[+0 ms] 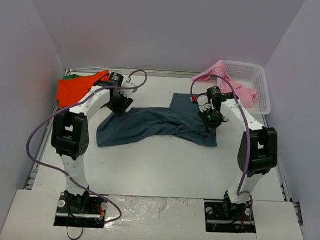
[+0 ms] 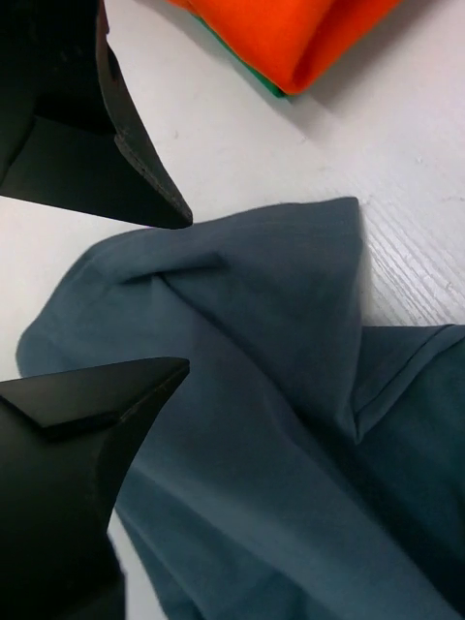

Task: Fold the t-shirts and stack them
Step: Flatten out the tshirt

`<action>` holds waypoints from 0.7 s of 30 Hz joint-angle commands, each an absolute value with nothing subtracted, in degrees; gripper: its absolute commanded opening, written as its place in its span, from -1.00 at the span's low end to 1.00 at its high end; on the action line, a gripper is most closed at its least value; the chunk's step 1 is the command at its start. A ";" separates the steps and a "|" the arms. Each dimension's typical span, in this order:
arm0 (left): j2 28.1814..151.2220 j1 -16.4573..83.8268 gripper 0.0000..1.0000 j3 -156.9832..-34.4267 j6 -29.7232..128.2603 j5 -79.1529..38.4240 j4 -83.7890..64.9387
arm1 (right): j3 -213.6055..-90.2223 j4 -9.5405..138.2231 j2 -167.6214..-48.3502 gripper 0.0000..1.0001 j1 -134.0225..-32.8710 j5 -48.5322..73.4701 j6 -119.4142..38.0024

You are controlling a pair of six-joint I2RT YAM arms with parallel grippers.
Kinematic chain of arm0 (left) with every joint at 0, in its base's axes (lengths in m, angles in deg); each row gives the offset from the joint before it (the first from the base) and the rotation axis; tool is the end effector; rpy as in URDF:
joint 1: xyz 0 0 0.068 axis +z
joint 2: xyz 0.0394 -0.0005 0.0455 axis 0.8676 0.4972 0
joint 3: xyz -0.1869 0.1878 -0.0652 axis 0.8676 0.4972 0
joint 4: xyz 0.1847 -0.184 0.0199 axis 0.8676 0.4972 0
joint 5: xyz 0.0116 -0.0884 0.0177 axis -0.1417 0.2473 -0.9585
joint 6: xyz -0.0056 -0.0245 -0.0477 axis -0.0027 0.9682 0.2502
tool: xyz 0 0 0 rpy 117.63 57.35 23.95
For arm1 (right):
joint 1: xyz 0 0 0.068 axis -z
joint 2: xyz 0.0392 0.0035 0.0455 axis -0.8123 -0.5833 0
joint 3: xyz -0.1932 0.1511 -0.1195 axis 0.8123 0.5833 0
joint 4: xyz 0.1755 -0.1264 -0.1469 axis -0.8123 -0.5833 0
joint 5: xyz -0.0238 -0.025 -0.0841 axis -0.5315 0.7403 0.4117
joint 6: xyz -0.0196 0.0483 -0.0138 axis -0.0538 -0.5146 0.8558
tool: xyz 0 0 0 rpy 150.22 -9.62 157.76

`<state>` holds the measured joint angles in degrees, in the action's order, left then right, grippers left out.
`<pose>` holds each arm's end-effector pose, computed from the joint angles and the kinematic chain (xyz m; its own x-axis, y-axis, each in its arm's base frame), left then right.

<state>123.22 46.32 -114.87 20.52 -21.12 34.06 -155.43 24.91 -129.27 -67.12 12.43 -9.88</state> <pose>0.4006 -0.1036 0.2528 -0.7055 0.4756 -0.5255 0.5350 0.8437 0.0453 0.3642 0.0876 0.2324 -0.6822 -0.5685 -0.4598 -0.6085 0.7901 -0.0741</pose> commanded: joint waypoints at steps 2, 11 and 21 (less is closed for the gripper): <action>126.00 46.21 0.06 -119.50 19.59 -20.45 33.02 | -155.38 23.54 -130.61 -1.00 -67.33 13.61 -10.69; 131.89 46.65 -0.03 -120.48 18.79 -24.67 29.77 | -155.12 23.63 -132.99 -1.00 -67.33 12.82 -10.60; 134.97 46.74 -0.14 -121.88 18.70 -24.85 30.29 | -154.24 23.80 -133.17 -1.00 -67.42 12.73 -10.60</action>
